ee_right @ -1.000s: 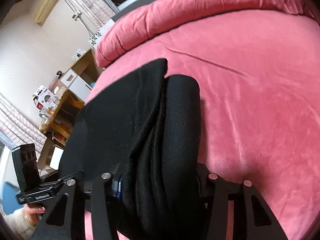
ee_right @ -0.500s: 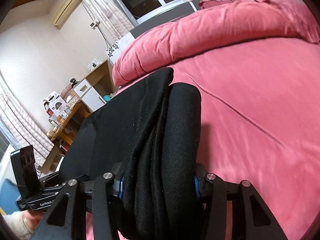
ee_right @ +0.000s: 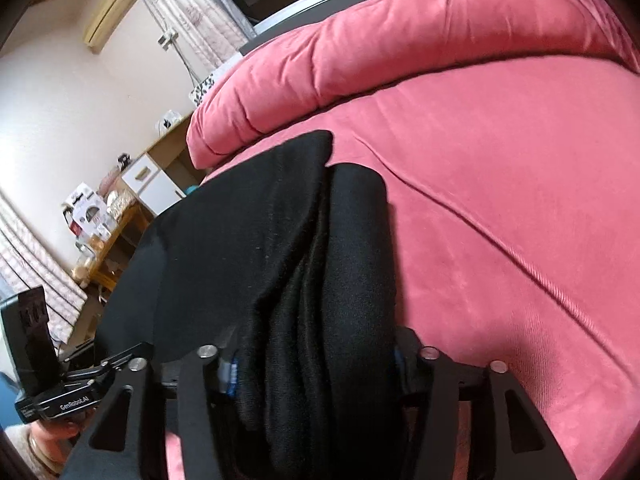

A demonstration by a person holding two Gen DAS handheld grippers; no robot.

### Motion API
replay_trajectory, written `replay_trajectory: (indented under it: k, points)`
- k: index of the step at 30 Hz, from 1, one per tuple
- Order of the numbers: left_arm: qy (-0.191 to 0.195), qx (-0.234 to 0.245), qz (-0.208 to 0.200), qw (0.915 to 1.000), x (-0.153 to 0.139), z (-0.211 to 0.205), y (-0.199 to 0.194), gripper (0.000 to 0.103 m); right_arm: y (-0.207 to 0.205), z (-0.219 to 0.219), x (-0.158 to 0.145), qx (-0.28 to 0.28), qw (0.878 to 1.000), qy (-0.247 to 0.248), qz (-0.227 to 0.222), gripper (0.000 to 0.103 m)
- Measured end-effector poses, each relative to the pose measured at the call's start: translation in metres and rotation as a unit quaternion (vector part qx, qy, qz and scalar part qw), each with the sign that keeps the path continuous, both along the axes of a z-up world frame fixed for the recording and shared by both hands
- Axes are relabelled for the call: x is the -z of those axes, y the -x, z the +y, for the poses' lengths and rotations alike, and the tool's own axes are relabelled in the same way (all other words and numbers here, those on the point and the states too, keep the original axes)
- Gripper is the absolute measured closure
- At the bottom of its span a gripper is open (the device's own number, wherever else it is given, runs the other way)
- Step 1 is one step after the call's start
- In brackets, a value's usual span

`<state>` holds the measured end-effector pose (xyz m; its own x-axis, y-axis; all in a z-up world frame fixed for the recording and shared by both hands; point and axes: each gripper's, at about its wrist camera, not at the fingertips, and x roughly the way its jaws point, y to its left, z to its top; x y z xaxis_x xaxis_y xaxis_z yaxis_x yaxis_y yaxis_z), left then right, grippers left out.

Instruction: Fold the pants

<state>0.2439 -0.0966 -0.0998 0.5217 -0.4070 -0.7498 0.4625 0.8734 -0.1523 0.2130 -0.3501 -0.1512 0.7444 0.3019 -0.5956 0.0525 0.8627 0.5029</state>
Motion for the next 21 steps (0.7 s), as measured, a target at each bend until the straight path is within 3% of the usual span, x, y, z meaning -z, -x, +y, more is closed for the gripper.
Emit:
replay_trajectory:
  k: [2,8,16,21]
  points:
    - [0.005,-0.003,-0.002,1.0000,0.006,0.003,0.000,0.036,0.002,-0.001,0.004,0.001,1.000,-0.003,-0.004,0.043]
    - [0.035,-0.036,0.028,0.9984,0.000,0.013,0.012,0.034,0.010,0.006,-0.010,0.011,0.999,0.038,0.008,0.038]
    - [-0.029,-0.032,-0.038,0.9984,0.003,0.004,0.057,0.031,0.051,0.002,-0.021,0.051,0.995,0.087,0.011,0.033]
    - [-0.044,-0.011,-0.058,0.9973,0.011,0.006,0.066,0.027,0.059,-0.005,-0.020,0.080,0.990,0.118,0.021,0.030]
